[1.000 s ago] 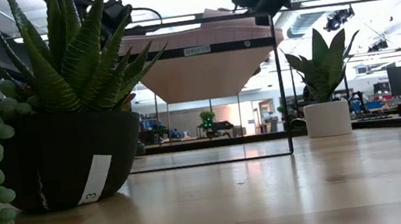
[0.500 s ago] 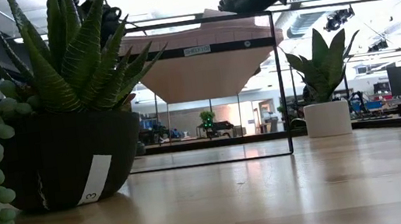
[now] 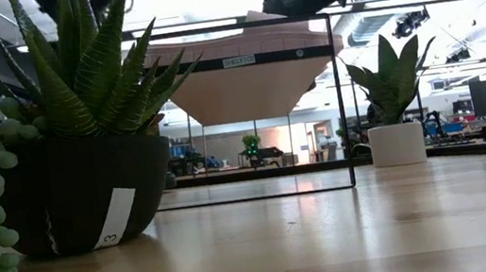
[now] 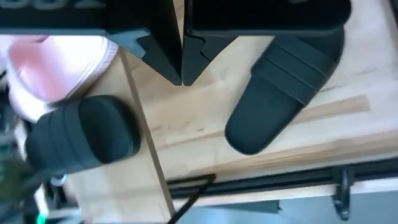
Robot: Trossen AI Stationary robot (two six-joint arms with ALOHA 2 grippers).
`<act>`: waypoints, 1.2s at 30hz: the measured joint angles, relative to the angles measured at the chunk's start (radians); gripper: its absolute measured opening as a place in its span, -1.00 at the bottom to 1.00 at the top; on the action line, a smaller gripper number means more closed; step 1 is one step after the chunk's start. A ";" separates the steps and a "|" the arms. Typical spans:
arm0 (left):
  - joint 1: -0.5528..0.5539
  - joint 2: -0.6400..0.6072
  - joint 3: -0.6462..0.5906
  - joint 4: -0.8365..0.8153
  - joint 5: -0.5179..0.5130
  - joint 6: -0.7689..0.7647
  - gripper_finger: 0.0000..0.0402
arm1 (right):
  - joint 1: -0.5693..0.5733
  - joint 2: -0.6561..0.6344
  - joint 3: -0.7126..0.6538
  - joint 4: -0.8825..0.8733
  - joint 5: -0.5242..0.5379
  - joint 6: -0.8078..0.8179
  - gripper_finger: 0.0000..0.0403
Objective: Pick and place slides into the shelf
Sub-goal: Put the black slide on the shelf
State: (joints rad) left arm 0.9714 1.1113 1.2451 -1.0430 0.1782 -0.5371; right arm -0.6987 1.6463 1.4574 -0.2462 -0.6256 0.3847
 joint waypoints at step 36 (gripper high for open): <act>-0.688 -0.420 -0.493 0.438 -0.724 -0.886 -1.00 | -0.001 0.000 0.000 0.177 -0.312 0.159 -1.00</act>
State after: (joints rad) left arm 0.2831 0.6914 0.7517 -0.6052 -0.5454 -1.4226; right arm -0.6994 1.6466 1.4574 -0.0687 -0.9378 0.5442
